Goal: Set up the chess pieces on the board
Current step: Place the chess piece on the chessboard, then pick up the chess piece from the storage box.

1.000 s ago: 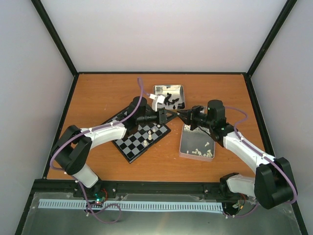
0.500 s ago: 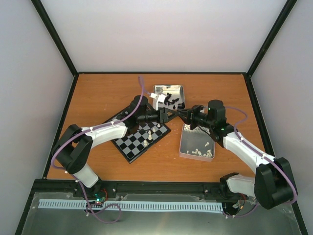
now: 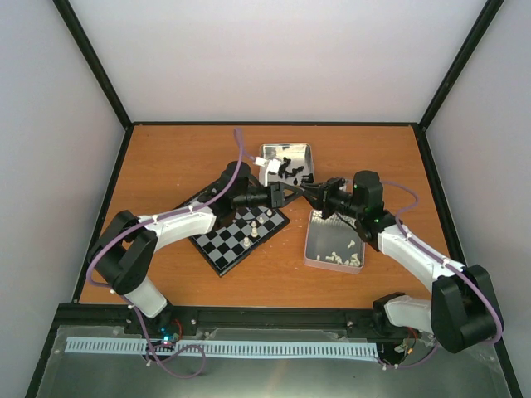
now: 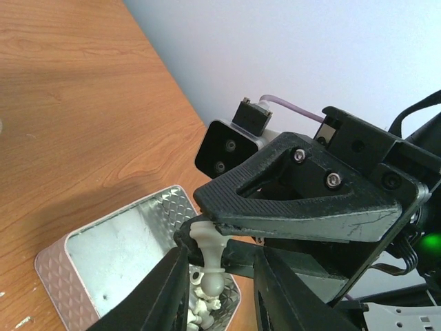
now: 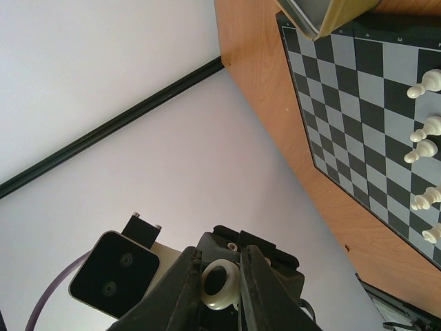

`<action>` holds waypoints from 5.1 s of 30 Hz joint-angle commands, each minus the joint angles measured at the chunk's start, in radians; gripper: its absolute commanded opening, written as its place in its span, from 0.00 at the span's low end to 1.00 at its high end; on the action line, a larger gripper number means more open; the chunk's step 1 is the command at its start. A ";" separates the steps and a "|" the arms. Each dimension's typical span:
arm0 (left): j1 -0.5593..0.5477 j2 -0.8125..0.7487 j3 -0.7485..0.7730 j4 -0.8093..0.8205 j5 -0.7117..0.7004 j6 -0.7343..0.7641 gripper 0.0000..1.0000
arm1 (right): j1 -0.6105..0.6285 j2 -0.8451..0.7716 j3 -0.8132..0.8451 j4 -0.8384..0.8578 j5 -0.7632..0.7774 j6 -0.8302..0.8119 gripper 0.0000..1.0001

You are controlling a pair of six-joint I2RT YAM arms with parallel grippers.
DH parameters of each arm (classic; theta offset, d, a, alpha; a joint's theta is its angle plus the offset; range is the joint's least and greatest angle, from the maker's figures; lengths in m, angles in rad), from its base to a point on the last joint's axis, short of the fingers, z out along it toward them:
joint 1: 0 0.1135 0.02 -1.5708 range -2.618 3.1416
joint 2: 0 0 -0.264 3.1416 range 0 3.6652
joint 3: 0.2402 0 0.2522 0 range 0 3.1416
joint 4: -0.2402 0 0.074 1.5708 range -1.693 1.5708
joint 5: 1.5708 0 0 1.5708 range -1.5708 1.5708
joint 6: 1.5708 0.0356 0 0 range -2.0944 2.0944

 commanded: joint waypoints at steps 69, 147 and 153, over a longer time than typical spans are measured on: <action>0.224 -0.061 0.187 -1.766 -0.441 0.378 0.01 | -0.109 -0.045 0.156 -0.750 0.192 -0.771 0.64; 0.224 -0.406 0.120 -0.810 -0.364 0.366 0.55 | 0.044 0.189 0.177 -1.058 0.833 -1.023 0.46; 0.224 -0.419 0.117 -0.817 -0.379 0.370 0.55 | 0.044 0.188 0.114 -1.006 0.842 -0.881 0.44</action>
